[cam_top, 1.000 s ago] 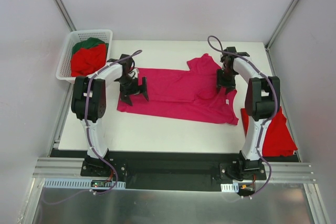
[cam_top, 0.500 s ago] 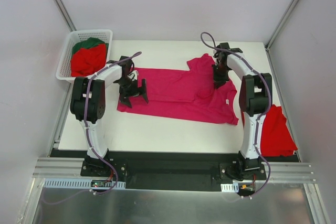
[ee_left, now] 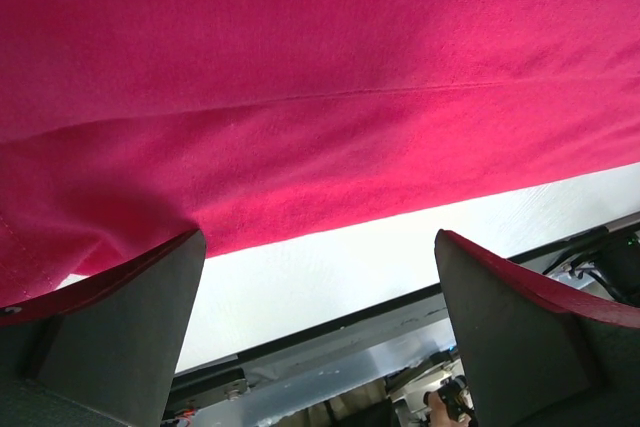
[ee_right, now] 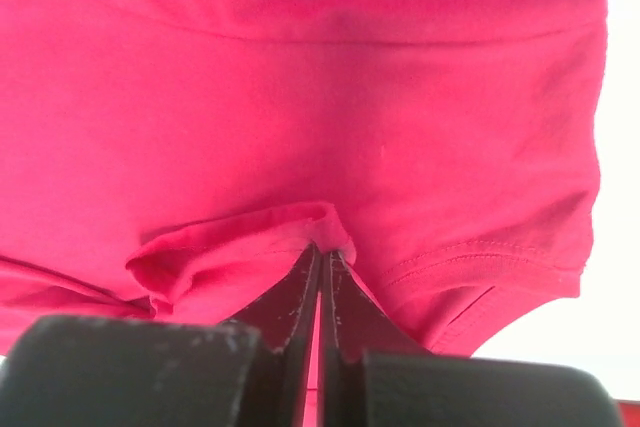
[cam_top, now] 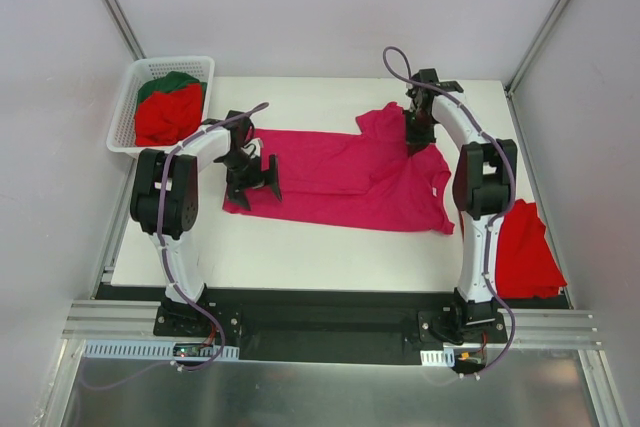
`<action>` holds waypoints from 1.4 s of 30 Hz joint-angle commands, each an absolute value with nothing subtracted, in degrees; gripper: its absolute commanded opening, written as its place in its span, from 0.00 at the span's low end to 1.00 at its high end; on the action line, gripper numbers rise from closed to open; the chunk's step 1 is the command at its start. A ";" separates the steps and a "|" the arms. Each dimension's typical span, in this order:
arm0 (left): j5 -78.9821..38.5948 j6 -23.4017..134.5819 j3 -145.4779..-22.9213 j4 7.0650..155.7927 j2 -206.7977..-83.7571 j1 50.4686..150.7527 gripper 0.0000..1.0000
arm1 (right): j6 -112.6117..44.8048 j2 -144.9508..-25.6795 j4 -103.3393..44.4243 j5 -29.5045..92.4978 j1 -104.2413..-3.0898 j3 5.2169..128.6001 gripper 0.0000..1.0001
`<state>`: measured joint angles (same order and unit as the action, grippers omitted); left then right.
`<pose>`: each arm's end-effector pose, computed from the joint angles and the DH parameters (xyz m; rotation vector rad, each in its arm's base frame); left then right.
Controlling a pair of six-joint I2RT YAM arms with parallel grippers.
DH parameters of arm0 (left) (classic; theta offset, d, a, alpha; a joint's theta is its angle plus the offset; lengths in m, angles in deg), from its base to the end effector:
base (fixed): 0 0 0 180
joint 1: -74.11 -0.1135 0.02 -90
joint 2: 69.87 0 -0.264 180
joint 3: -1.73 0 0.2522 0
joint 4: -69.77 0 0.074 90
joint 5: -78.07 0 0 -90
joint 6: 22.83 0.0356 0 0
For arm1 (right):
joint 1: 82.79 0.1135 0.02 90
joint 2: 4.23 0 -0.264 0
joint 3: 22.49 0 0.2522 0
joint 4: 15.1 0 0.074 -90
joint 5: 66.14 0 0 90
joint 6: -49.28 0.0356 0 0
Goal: Fold and stack the t-shirts
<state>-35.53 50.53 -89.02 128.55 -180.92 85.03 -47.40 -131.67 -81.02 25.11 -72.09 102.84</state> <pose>0.3621 -0.0844 0.1677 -0.0893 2.9813 -0.6729 0.4651 0.0887 0.2122 -0.4226 2.7262 0.0489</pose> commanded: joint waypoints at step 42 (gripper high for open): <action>-36.63 51.17 -90.79 130.11 -177.10 88.09 0.99 | -42.91 -92.38 -71.75 10.23 -72.07 48.49 0.43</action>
